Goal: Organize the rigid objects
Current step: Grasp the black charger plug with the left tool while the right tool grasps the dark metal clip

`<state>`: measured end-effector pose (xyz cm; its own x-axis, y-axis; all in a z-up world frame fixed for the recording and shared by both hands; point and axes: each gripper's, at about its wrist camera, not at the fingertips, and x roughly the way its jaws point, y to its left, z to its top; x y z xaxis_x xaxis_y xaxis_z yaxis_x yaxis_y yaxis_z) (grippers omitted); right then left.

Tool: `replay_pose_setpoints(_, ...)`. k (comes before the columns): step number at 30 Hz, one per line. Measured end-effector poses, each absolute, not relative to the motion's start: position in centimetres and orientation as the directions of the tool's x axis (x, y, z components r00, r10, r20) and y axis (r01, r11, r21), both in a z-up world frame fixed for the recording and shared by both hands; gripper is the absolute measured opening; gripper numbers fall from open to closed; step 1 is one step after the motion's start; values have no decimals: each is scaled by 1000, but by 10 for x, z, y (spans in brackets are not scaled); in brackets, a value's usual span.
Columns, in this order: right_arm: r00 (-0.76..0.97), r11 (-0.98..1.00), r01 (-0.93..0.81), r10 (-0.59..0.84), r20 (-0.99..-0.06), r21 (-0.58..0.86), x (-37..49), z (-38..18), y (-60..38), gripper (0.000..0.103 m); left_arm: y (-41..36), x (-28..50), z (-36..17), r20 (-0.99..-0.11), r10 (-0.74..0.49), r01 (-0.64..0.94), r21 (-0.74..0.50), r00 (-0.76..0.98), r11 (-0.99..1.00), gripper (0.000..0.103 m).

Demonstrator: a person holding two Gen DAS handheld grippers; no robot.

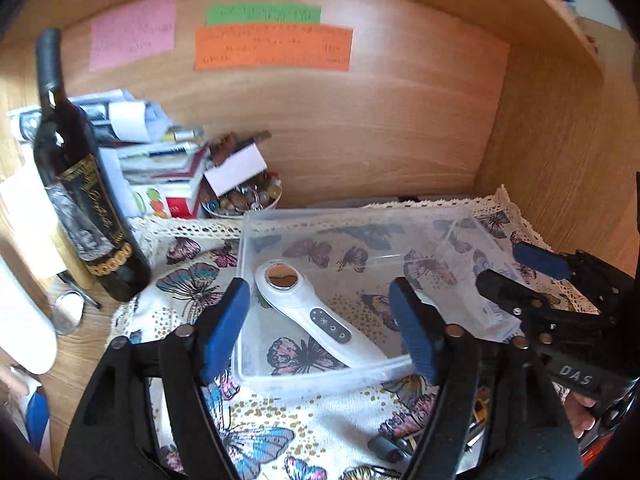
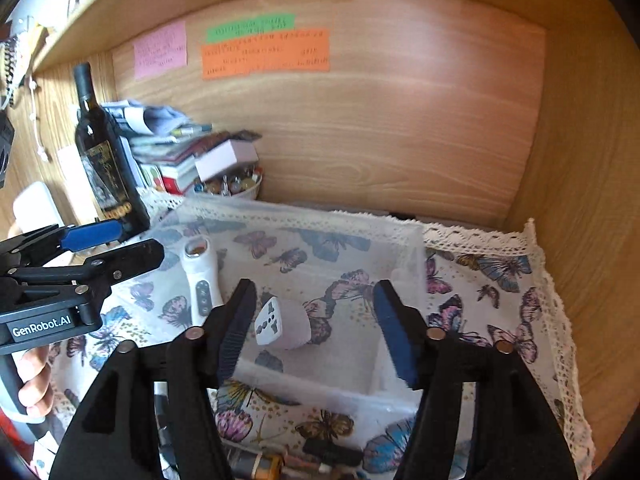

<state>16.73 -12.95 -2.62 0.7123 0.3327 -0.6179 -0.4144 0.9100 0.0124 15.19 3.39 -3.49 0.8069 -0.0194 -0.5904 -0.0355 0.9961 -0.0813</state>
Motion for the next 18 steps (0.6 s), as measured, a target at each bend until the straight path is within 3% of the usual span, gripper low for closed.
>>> replay_pose_setpoints(4,739,915,-403,327,-589,2,147,-16,-140,68,30,131,-29,-575,-22,-29,-79,818,996,85)
replay_pose_setpoints(11,763,930,-368,303,-571,2,108,-13,-165,71,18,99,-42,-601,-39,0,-64,798,998,89)
replay_pose_setpoints(18,732,939,-343,273,-624,9,83,-36,-182,71,2,84,-80,-680,-83,40,-78,729,996,92)
